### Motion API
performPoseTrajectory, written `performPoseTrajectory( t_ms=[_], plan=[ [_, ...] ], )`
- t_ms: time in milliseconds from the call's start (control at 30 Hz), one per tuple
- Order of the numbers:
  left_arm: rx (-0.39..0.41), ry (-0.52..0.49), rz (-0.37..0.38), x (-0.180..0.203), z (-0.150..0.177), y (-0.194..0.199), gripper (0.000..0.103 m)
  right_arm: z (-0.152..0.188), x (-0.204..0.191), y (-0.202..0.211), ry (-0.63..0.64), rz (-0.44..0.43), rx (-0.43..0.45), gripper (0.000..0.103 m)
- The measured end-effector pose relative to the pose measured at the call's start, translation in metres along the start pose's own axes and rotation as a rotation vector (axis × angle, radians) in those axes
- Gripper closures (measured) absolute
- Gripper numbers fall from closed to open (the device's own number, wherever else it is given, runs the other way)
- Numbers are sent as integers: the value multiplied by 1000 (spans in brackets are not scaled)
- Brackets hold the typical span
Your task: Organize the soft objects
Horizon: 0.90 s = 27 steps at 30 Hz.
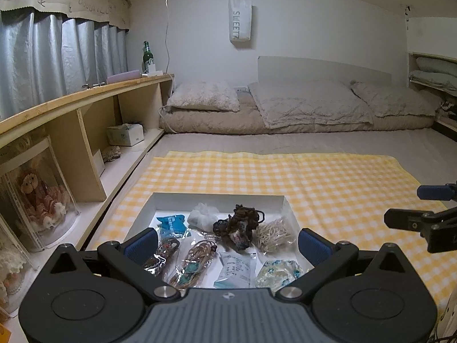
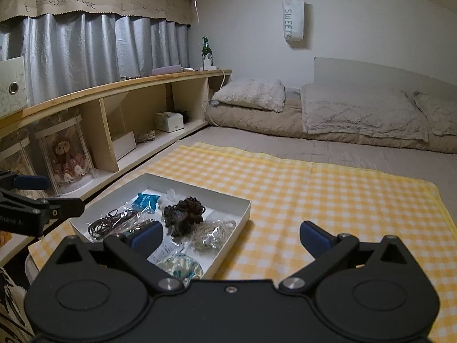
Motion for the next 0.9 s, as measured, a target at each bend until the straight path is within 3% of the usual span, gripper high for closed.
performPoseTrajectory(
  t_ms=[900],
  plan=[
    [-19, 3, 6, 3, 4, -8, 0, 2, -2, -1, 2, 15, 0, 0]
  ],
)
Point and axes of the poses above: each gripper's, at about its wrist camera, not at the fingertips, and y roughly against the way its jaws point, x to its right, z to its underside, the point moved 5 cm from there along -y, roughly the way its jaws point, and after that the axes turned 7 degrees about y, right-handed, at the moved point
